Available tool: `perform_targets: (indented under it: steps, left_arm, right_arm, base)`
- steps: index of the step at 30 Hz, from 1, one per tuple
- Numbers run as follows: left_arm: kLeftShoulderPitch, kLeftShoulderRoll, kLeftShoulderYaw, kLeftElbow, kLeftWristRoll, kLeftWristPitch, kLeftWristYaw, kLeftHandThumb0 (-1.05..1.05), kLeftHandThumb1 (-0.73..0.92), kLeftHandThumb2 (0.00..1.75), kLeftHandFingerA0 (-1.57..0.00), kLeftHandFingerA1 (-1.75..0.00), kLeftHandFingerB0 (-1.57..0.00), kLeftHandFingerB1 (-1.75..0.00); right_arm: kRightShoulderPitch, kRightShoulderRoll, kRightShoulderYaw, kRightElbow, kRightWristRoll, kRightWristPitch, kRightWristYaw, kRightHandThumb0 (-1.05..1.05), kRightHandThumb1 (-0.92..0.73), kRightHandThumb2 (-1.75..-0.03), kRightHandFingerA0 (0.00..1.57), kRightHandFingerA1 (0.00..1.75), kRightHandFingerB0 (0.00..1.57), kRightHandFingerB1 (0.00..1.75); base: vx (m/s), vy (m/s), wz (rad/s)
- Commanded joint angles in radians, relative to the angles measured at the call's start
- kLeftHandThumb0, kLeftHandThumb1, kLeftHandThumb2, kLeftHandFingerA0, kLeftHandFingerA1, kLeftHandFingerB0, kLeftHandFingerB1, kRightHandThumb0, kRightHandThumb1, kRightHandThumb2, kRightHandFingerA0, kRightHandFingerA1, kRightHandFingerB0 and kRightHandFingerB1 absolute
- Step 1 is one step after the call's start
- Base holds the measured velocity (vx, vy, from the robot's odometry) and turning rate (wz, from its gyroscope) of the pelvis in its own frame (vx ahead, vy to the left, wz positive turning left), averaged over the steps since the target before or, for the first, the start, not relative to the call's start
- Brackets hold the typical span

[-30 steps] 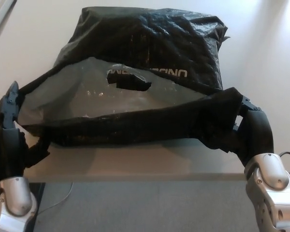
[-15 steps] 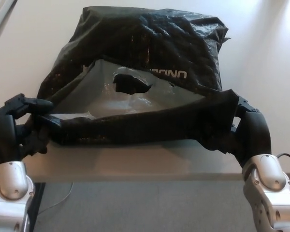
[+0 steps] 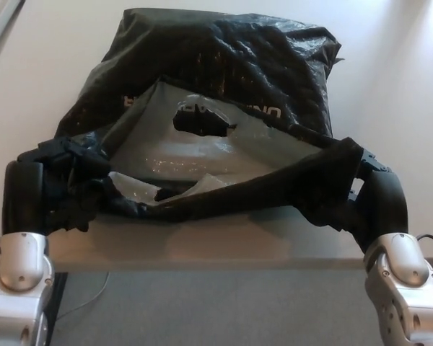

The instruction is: A plastic bag is kept infront of the robot in the middle of the desk and the robot uses both its hands to grab it from the top and lifts it up and then releases it.

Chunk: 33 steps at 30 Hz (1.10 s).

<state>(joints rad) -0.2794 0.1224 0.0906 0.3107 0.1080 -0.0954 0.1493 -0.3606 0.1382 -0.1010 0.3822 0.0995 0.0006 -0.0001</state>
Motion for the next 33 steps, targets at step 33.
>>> perform_targets:
  steps: [33]
  left_arm:
    - [-0.543, 0.086, 0.038, -0.104, 0.022, -0.176, 0.035, -0.25, 0.46, 0.9, -1.28, -1.37, -1.09, -1.19]
  right_arm:
    - [-0.695, -0.188, -0.112, -0.428, 0.169, 0.241, -0.002, -0.42, -0.46, -0.84, 1.22, 1.46, 1.0, 1.34]
  base:
    - [0.0, 0.0, 0.0]
